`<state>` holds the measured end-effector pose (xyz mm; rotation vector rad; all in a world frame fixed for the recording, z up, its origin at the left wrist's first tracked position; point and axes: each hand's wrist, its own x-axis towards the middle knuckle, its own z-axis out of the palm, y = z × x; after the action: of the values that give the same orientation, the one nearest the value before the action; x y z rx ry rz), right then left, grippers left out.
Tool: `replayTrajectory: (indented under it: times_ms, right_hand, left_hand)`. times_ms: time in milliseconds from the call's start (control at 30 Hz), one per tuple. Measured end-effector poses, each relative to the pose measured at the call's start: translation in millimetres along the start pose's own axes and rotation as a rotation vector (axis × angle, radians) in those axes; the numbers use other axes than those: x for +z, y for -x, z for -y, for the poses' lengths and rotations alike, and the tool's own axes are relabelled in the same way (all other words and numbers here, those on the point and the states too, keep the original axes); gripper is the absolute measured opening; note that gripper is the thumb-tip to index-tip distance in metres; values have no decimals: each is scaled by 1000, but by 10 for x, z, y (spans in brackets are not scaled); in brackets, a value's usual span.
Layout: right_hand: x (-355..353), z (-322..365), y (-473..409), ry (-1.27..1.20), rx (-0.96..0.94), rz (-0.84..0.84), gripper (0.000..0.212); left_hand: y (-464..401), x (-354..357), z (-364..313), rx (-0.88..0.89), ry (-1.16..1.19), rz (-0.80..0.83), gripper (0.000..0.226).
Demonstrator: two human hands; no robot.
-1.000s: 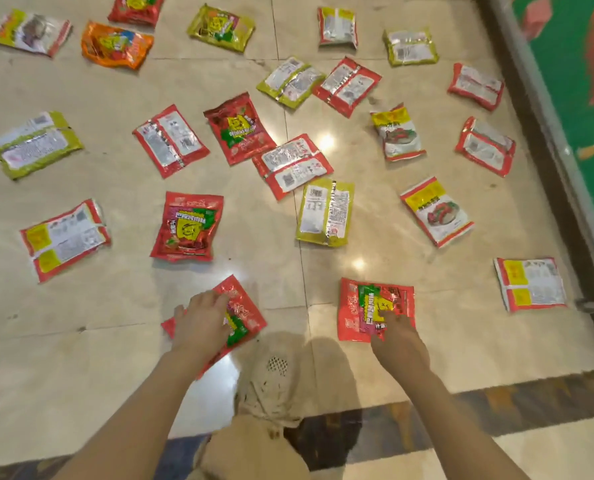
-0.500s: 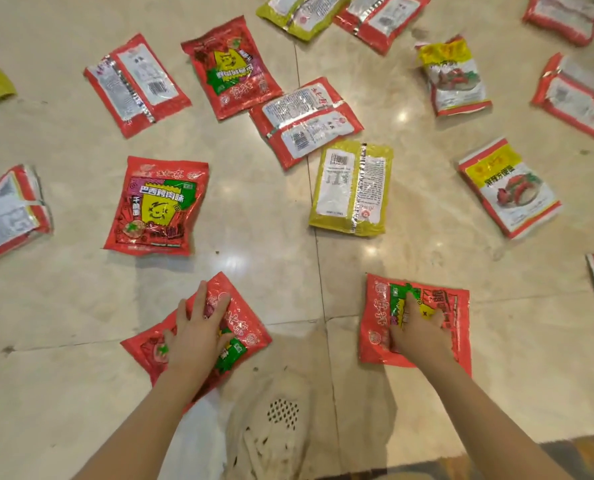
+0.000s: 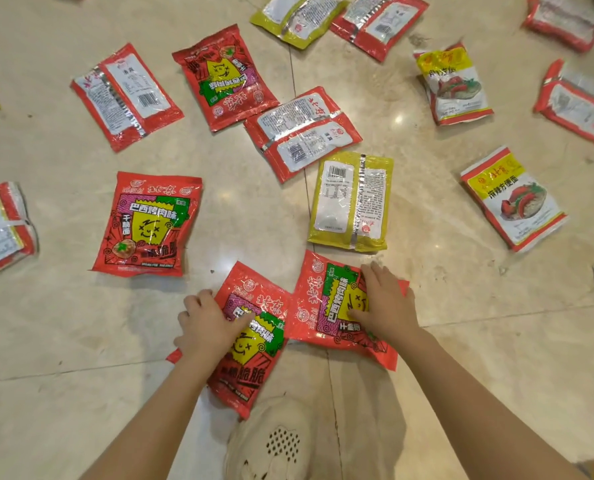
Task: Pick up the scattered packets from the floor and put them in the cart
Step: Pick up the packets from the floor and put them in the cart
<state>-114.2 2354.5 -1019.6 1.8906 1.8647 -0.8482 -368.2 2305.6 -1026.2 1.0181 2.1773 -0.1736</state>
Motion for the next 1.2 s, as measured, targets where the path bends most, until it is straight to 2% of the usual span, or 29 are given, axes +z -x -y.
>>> replayTrajectory:
  times_ms: [100, 200, 333, 433, 533, 667, 867, 1000, 1200]
  right_hand:
    - [-32, 16, -110, 53, 12, 65, 94]
    - [-50, 36, -137, 99, 34, 51, 85]
    - [25, 59, -101, -107, 103, 122, 81]
    - [61, 69, -80, -271, 124, 168, 70]
    - [52, 52, -31, -482, 123, 195, 42]
    - [19, -14, 99, -750, 162, 101, 32]
    - [-391, -37, 534, -1016, 220, -114, 32]
    - [-1076, 90, 1006, -1029, 191, -288, 34]
    - [-2493, 579, 1987, -1057, 174, -447, 38]
  left_hand:
    - [64, 33, 91, -5, -140, 78, 97]
    - [12, 34, 148, -32, -168, 120, 93]
    - [-50, -28, 153, 22, -202, 177, 79]
    - [-56, -89, 151, 93, -64, 221, 74]
    - [-54, -141, 181, 105, 128, 266, 66]
    - [-12, -186, 228, 85, 423, 355, 46]
    - [421, -568, 12, 60, 900, 285, 20]
    - [909, -1166, -221, 118, 1001, 233, 15]
    - [1914, -2590, -634, 179, 1064, 114, 21]
